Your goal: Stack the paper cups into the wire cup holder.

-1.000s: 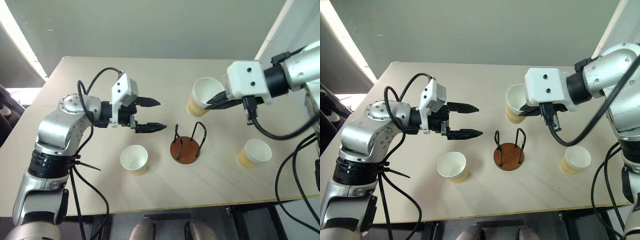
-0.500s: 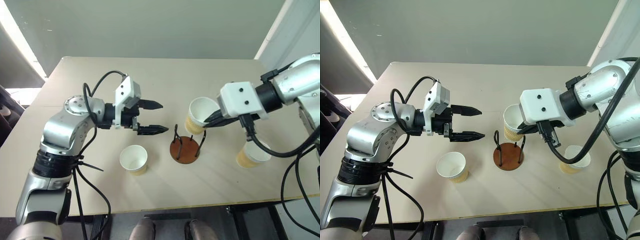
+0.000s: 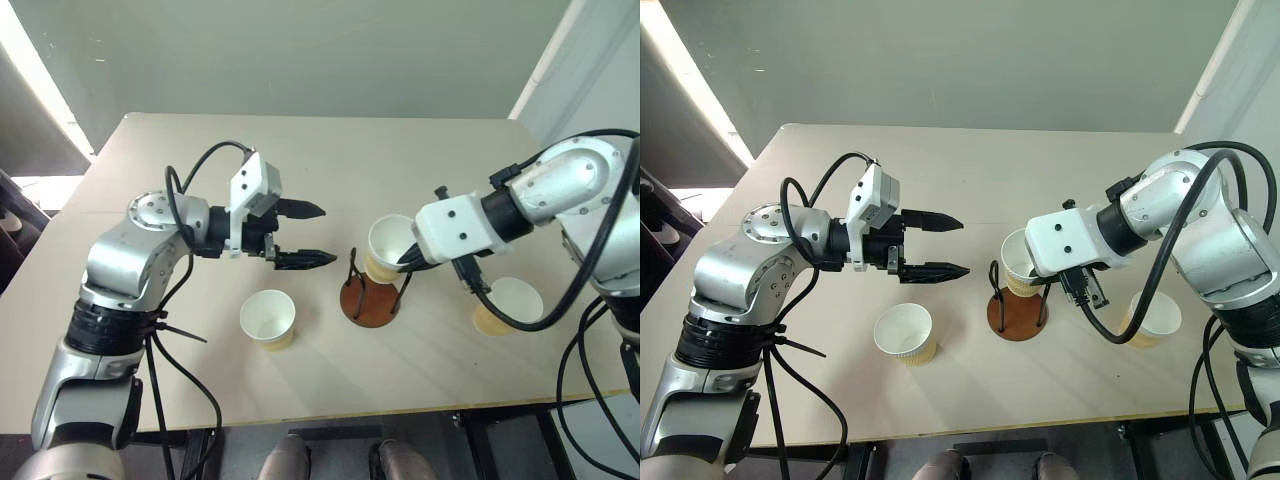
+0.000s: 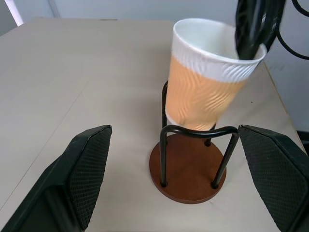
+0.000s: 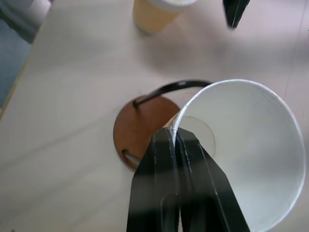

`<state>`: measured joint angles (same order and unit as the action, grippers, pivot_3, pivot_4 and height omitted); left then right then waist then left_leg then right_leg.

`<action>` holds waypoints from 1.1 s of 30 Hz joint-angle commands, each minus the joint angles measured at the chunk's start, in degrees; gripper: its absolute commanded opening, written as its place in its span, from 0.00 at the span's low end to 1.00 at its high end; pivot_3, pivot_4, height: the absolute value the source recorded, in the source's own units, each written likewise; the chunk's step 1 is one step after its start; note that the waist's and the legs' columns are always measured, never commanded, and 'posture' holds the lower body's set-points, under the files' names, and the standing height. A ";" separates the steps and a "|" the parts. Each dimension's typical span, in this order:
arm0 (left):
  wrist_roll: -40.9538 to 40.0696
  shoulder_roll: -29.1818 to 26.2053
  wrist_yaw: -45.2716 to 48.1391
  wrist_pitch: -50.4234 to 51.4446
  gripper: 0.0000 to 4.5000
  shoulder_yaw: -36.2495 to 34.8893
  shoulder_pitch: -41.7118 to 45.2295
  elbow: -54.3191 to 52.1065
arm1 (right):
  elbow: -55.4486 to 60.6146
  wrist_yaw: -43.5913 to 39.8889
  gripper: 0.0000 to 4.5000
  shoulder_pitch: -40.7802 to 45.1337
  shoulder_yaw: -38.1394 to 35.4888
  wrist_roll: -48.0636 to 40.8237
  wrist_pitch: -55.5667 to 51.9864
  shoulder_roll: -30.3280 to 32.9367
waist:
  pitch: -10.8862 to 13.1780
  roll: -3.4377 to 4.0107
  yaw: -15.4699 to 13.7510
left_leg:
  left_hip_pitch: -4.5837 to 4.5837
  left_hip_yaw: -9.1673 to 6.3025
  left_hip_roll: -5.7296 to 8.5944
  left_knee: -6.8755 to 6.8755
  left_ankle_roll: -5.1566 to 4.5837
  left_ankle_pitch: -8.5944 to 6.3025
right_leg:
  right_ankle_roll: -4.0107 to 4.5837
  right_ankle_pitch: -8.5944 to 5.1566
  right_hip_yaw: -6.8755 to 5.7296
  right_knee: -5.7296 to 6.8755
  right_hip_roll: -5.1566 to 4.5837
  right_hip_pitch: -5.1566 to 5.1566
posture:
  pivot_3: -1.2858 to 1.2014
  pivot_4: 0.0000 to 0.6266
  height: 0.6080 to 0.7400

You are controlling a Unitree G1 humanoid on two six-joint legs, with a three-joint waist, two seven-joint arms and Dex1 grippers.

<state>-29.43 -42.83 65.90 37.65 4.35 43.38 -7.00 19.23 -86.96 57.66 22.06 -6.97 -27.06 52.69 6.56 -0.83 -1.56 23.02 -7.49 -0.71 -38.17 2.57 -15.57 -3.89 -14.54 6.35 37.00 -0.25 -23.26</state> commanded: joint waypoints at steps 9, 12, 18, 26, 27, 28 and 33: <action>0.09 0.48 -0.32 -0.97 1.00 -0.51 0.04 -1.57 | 0.41 8.34 0.92 -0.41 -9.01 -3.02 -8.08 -0.79 | 0.00 0.00 -0.01 | 0.00 0.00 0.00 -0.01 0.00 0.00 | 0.00 0.00 0.00 -0.01 -0.01 0.01 | 0.52 0.24 1.00; 0.11 0.63 -0.23 -1.05 1.00 -0.48 -0.10 -1.54 | 3.29 7.50 1.00 -4.46 -12.75 -5.40 -10.72 3.96 | 0.00 0.00 -0.36 | 0.02 -0.01 0.00 -0.01 0.00 0.00 | -0.01 0.00 -0.03 -0.06 -0.01 0.08 | 0.52 0.24 1.00; 0.54 1.55 0.81 -1.97 1.00 0.41 0.92 0.33 | 11.73 5.50 1.00 -16.15 -20.14 -10.34 -13.88 15.03 | 0.00 0.00 -0.50 | 0.08 0.05 0.02 -0.01 0.02 0.01 | -0.03 -0.01 0.02 -0.06 -0.02 0.04 | 0.52 0.24 1.00; 0.68 2.58 2.89 -3.22 1.00 1.39 1.90 1.72 | 16.16 7.57 1.00 -34.68 -26.67 -8.26 -9.84 23.00 | 0.00 0.00 -0.43 | -0.06 0.09 0.03 -0.14 -0.03 0.04 | -0.15 0.06 0.06 0.00 0.00 0.19 | 0.52 0.24 1.00; 0.54 2.55 3.25 -3.14 1.00 1.41 1.89 1.61 | 16.33 8.12 1.00 -36.64 -27.23 -7.85 -9.29 23.31 | 0.00 0.00 -0.46 | -0.07 0.09 0.03 -0.14 -0.04 0.04 | -0.17 0.06 0.06 0.00 0.00 0.21 | 0.52 0.24 1.00; 0.41 2.48 3.64 -3.04 1.00 1.42 1.86 1.43 | 16.25 8.55 1.00 -38.24 -27.67 -7.47 -8.53 23.60 | 0.00 0.00 -0.45 | -0.11 0.08 0.03 -0.17 -0.04 0.05 | -0.17 0.07 0.05 0.00 0.00 0.25 | 0.52 0.24 1.00; 0.89 1.56 4.99 -3.20 1.00 1.42 1.98 1.01 | 11.44 9.83 1.00 -43.47 -28.05 -3.65 -2.63 25.58 | 0.00 -0.01 -0.44 | -0.10 0.10 0.04 -0.25 -0.08 0.04 | -0.28 0.13 0.10 0.00 0.00 0.27 | 0.52 0.24 1.00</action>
<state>-28.53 -40.54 70.25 35.37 6.53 44.02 -4.56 32.27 -77.65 14.75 -3.58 -12.43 -31.97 76.94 6.56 -0.83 -2.00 22.92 -7.40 -0.67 -38.42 2.47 -15.54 -4.18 -14.40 6.45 37.00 -0.25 -22.97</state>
